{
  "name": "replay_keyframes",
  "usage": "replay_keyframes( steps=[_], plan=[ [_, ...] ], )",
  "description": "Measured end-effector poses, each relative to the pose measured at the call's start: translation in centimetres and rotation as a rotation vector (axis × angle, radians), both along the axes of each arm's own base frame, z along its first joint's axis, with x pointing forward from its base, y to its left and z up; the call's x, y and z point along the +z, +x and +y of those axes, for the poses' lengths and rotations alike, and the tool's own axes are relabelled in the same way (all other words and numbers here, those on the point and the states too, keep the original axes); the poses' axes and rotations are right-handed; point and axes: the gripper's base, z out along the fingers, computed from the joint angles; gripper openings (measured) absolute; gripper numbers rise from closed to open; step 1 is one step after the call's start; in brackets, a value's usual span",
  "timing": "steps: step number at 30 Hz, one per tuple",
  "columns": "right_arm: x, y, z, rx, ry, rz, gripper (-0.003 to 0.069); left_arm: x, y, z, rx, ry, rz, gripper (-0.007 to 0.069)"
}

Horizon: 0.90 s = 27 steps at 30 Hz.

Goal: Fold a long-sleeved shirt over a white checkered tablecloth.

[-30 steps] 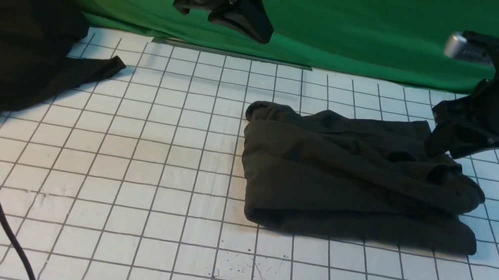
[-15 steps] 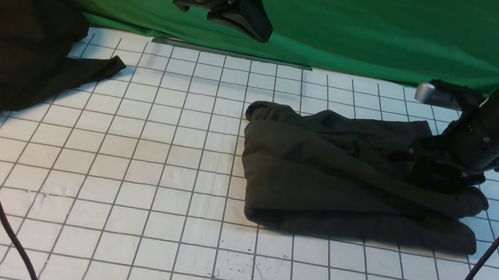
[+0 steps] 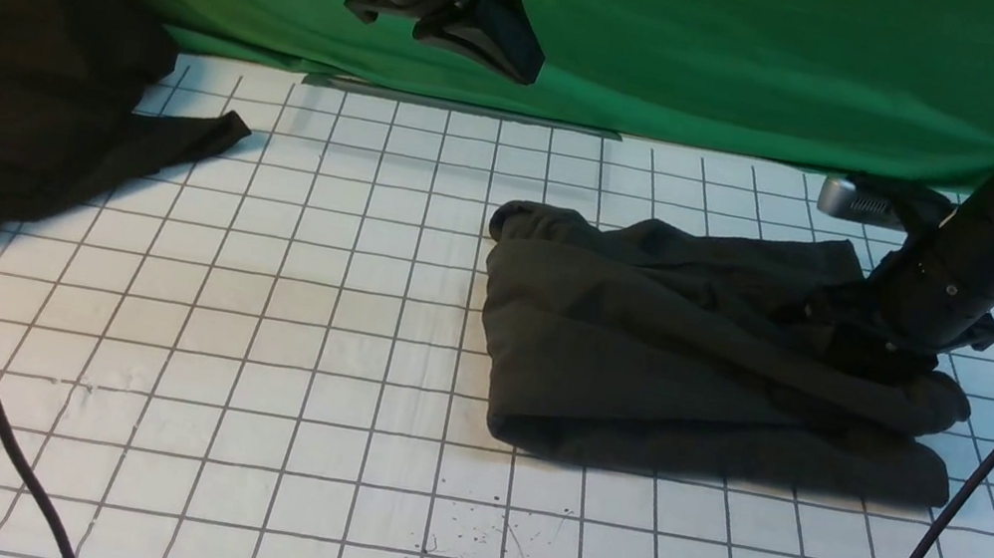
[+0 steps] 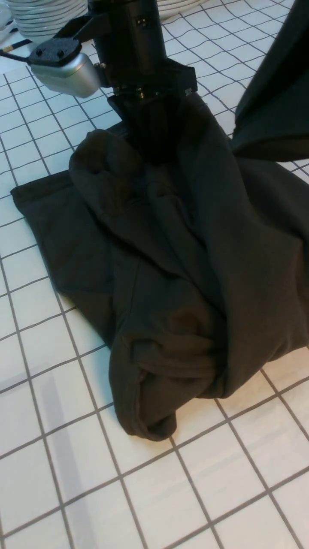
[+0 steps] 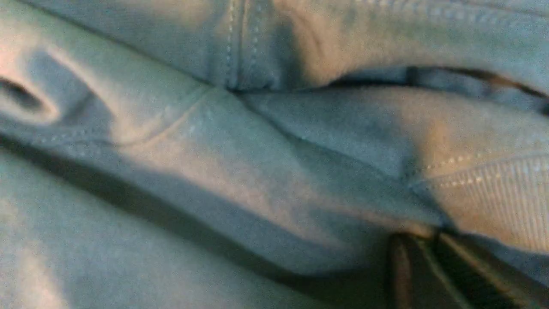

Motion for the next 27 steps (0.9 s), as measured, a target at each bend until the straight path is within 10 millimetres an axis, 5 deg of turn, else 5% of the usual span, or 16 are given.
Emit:
replay_keyframes(
  steps=[15,25,27],
  plan=[
    [5.8,2.9,-0.9,-0.079,0.031,-0.204,0.0,0.0,0.0,0.0,-0.001,-0.001,0.0,0.0004],
    [4.5,5.2,-1.0,-0.142,0.032,-0.369,0.0028,0.0,0.0,0.0,-0.001,0.0,-0.001,0.0004],
    [3.5,5.9,-1.1,-0.161,0.026,-0.401,0.0106,0.0,0.0,0.0,-0.001,0.0,-0.001,0.0004]
  ],
)
